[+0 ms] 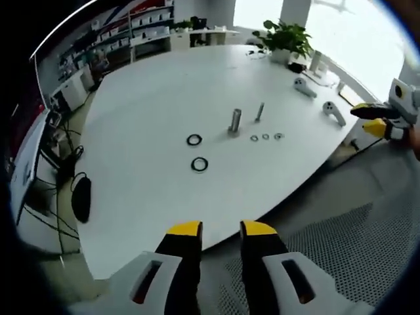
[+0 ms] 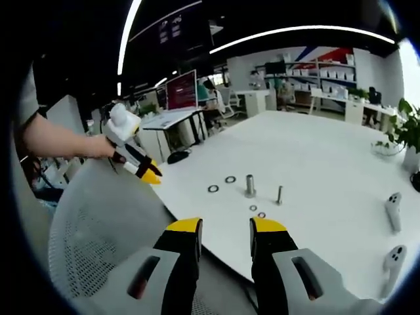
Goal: Place the washer onto the threaded stud by aligning its center hole with the stud, sliding it down to the base, and recovering from edge contact or off-axis alignment until the washer reaches the visible bottom stop.
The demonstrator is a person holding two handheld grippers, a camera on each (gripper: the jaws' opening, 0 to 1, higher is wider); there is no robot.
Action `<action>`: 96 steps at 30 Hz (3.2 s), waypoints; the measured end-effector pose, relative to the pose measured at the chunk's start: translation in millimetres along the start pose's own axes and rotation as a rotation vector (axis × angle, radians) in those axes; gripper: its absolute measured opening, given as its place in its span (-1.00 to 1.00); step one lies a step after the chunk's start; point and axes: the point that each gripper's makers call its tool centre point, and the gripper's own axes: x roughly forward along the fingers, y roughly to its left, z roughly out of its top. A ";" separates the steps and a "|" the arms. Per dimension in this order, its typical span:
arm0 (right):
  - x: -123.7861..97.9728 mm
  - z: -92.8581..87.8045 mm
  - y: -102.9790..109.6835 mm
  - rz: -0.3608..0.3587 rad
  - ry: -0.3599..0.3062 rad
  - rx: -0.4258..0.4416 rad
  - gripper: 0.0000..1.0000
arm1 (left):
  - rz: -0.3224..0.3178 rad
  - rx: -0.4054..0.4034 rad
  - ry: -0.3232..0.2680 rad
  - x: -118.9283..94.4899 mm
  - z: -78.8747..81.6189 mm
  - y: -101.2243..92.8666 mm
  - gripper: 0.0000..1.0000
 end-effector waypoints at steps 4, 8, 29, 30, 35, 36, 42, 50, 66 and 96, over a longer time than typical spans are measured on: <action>-0.2 -2.4 -1.0 -0.006 0.010 -0.001 -0.38 | 0.001 0.020 0.024 18.7 15.2 10.4 -0.56; 0.5 -2.3 -0.9 -0.004 0.012 -0.005 -0.38 | -0.007 0.018 0.052 55.7 32.5 20.2 -0.42; -0.6 -2.1 -9.1 -0.044 0.008 0.000 -0.38 | -0.003 0.069 0.227 148.2 48.6 38.1 -0.38; -0.5 -2.1 -9.1 -0.044 0.008 -0.001 -0.38 | -0.001 0.072 0.227 149.2 50.2 39.2 -0.39; -0.5 -1.6 -9.5 -0.045 0.007 -0.003 -0.39 | 0.021 0.149 0.273 150.0 49.3 36.2 -0.47; -0.6 -1.4 -9.8 -0.046 0.006 -0.003 -0.39 | 0.022 0.143 0.281 150.6 49.2 36.0 -0.47; -0.9 -1.7 -9.8 -0.047 0.008 -0.006 -0.40 | -0.004 0.219 0.310 149.1 48.8 27.3 -0.56; -0.9 -2.1 -9.3 -0.044 0.010 -0.007 -0.40 | -0.006 0.219 0.384 151.0 47.5 32.3 -0.58; -1.1 -1.7 -9.1 -0.041 0.008 -0.013 -0.41 | 0.011 0.182 0.340 149.7 47.4 32.7 -0.61; -1.6 -2.1 -11.9 -0.058 0.011 -0.017 -0.43 | -0.057 0.217 0.196 137.4 85.4 -6.9 -0.63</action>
